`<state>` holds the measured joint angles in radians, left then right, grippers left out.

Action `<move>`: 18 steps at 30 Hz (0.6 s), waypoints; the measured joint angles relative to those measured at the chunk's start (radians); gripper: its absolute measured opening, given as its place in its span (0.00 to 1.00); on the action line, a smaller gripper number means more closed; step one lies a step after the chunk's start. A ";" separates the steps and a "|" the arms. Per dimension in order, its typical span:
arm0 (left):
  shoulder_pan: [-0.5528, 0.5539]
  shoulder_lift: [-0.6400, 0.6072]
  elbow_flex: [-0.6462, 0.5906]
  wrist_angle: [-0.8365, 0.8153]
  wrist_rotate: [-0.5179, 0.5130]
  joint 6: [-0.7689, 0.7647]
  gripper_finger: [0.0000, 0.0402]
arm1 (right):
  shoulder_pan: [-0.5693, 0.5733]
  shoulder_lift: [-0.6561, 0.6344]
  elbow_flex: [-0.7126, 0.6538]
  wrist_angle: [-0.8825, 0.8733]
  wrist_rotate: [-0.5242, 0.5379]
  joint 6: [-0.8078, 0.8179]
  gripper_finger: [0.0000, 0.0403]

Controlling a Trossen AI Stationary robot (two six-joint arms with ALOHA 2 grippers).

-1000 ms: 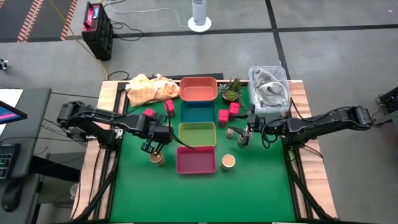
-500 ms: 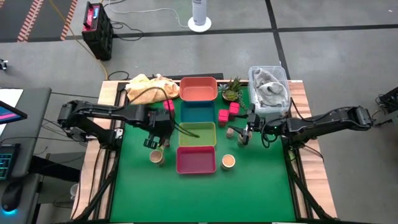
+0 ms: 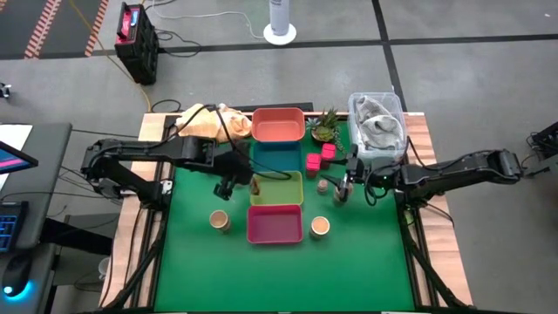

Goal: Sort spices by type
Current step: Put the orange seasoning pack into the yellow bin

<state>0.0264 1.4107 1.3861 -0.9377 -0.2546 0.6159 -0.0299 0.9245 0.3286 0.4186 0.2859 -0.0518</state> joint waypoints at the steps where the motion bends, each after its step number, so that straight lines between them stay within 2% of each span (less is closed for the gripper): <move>1: 0.002 0.008 0.000 0.024 0.000 0.022 0.00 | 0.000 0.005 0.000 0.005 0.000 0.001 0.68; 10: 0.027 0.097 0.000 0.110 0.000 0.215 0.00 | 0.000 0.058 0.000 0.032 0.000 0.001 0.68; 18: 0.028 0.221 0.000 0.143 -0.001 0.287 0.00 | 0.000 0.086 0.000 0.048 0.000 0.001 0.68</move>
<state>0.0540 1.6316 1.3861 -0.7948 -0.2559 0.9030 -0.0299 1.0107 0.3286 0.4662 0.2859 -0.0513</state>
